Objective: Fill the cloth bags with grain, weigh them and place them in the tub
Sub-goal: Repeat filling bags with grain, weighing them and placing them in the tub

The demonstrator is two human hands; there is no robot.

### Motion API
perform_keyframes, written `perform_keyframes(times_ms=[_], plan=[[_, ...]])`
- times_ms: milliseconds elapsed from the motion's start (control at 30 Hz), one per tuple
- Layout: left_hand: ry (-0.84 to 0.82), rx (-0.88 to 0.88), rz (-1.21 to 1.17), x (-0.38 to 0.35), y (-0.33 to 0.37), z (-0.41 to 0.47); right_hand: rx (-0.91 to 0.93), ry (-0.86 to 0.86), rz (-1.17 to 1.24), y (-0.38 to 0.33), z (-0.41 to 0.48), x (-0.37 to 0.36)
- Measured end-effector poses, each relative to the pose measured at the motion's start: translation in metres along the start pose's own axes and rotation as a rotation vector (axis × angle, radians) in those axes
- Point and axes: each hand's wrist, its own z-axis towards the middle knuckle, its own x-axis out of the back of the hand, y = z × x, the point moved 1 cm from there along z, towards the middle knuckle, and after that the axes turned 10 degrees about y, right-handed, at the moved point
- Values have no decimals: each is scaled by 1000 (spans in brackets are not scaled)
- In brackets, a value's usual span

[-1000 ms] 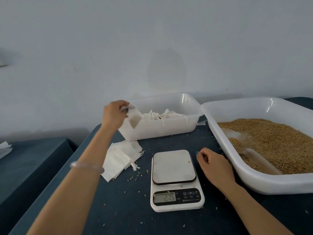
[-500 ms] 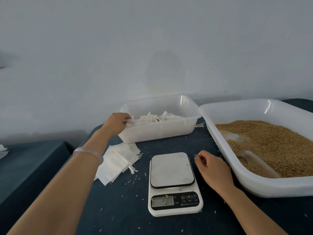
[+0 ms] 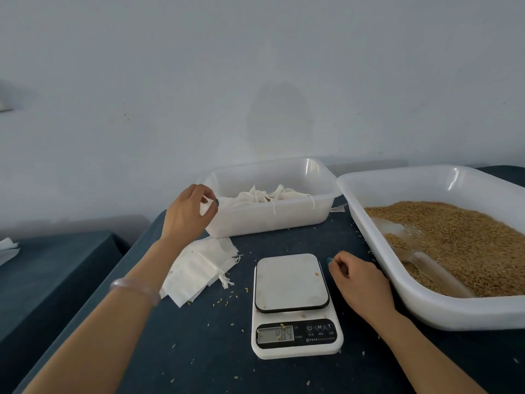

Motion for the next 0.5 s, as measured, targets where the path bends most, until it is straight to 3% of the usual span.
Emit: perform_keyframes(times_ms=[67,133,267,333,500], plan=[[57,11,4,5,-1,-17,14,4,11,0,0,0],[-6,77,22,8,-9,-34,22,4,14,0,-1,0],[-409,124,45,6,-36,-66,23,9,-1,-1,-1,1],[-510,148,5,7,-42,-77,20,9,-8,-1,-1,1],[-506,275,-105,10,-49,-78,18,2,-6,-1,-1,1]])
